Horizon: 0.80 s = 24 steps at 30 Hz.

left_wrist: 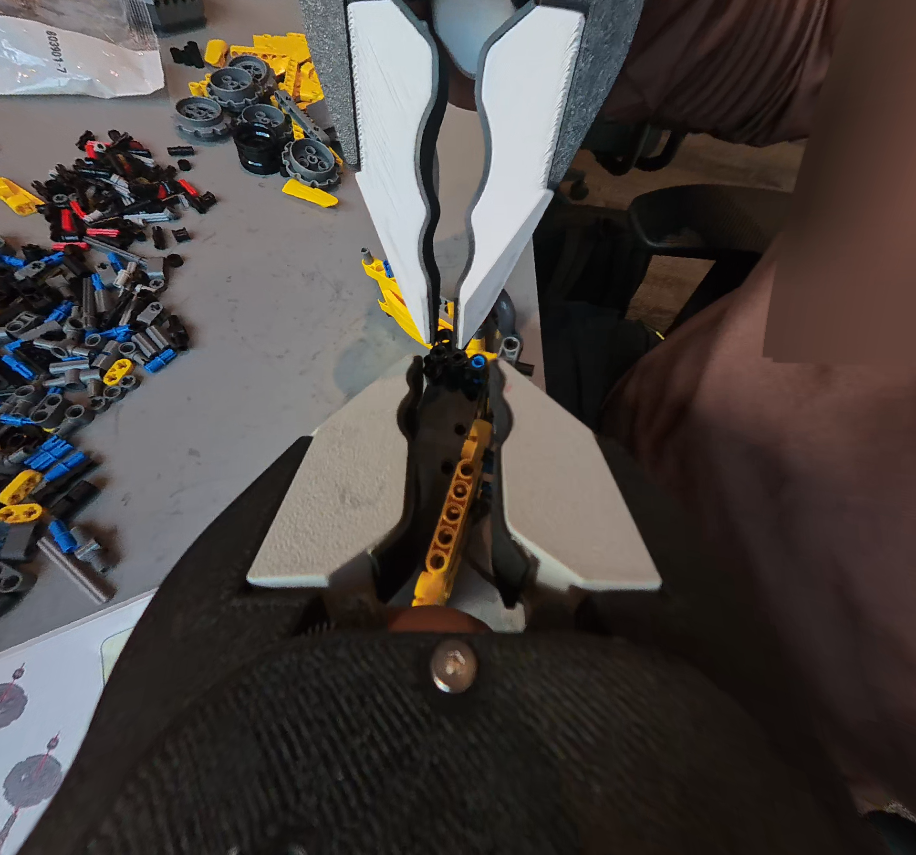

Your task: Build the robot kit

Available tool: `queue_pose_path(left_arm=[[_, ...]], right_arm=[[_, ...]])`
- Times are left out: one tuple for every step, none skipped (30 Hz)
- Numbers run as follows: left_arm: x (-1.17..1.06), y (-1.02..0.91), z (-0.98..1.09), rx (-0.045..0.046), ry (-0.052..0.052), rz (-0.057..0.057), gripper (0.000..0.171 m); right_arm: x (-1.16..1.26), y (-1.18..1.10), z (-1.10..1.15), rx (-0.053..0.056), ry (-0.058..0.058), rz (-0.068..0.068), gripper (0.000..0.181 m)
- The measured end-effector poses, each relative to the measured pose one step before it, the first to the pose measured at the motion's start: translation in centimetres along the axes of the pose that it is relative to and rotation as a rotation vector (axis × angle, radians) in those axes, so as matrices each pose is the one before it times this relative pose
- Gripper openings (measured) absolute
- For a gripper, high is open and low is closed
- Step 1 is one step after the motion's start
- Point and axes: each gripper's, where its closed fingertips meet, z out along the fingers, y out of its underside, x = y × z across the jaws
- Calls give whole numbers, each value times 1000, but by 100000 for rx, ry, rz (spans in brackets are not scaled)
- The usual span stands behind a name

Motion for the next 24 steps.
queue_pose_path(left_arm=[[-42, 46, 0, -82, -134, 470, 23], [2, 6, 4, -25, 155, -50, 23], [-7, 8, 6, -73, 75, 522, 23], [4, 17, -5, -40, 90, 732, 23], [7, 10, -5, -71, 286, 467, 23], [9, 21, -20, 44, 293, 605, 23], [11, 12, -6, 172, 293, 551, 23], [-2, 19, -19, 326, 369, 315, 23], [-7, 14, -25, 427, 479, -70, 23], [-37, 13, -36, 630, 459, -249, 23], [-85, -33, -58, 688, -49, -141, 23], [-124, -52, -45, 756, -299, -318, 23], [-4, -59, -57, 912, 595, -710, 23], [44, -70, -91, 991, 1212, -1181, 23], [-6, -54, -83, 907, 792, -1051, 23], [-22, -14, -92, 596, 399, -604, 23], [27, 4, -86, 245, 561, -509, 23], [37, -16, -77, 272, 565, -651, 23], [3, 1, -41, 209, 277, -496, 23], [34, -11, -16, 236, 220, -271, 23], [79, -6, -13, -6, 421, -324, 23], [62, 22, 3, -302, 257, -218, 23], [-3, 18, 32, -230, -369, 296, 23], [14, 26, 23, -231, -431, 701, 23]], right_arm=[[11, -10, -6, 278, -450, 459, 4], [-2, 9, -2, 101, -497, 505, 4], [-1, -1, -2, -19, -448, 423, 4], [-5, -7, -2, -93, -215, 72, 4], [-12, -3, -2, -220, -108, -156, 4], [-9, -14, 1, -299, -186, -55, 4], [-11, -17, -7, -288, -328, 127, 4], [-15, -30, -11, -206, -476, 318, 4], [-11, -36, 6, -61, -515, 505, 4], [15, -55, -9, 98, -444, 735, 4], [57, -70, -33, 129, -356, 1132, 4], [91, -96, -57, 103, -303, 1334, 4], [18, -83, -52, -64, -629, 1207, 4], [-62, -36, -12, -345, -1045, 1262, 4], [-30, -50, 3, -335, -902, 1228, 4], [0, -76, 10, -32, -793, 1025, 4], [-36, -84, 22, 107, -1062, 996, 4], [-51, -56, 6, 75, -1134, 901, 4], [-33, -28, 18, 56, -747, 470, 4], [-37, -12, 12, 63, -474, 154, 4], [-71, 9, 7, 29, -576, 215, 4], [-59, 19, 18, 36, -569, 290, 4], [-16, 31, 17, 2, -226, 187, 4], [-4, 32, 26, -20, -84, 67, 4]])
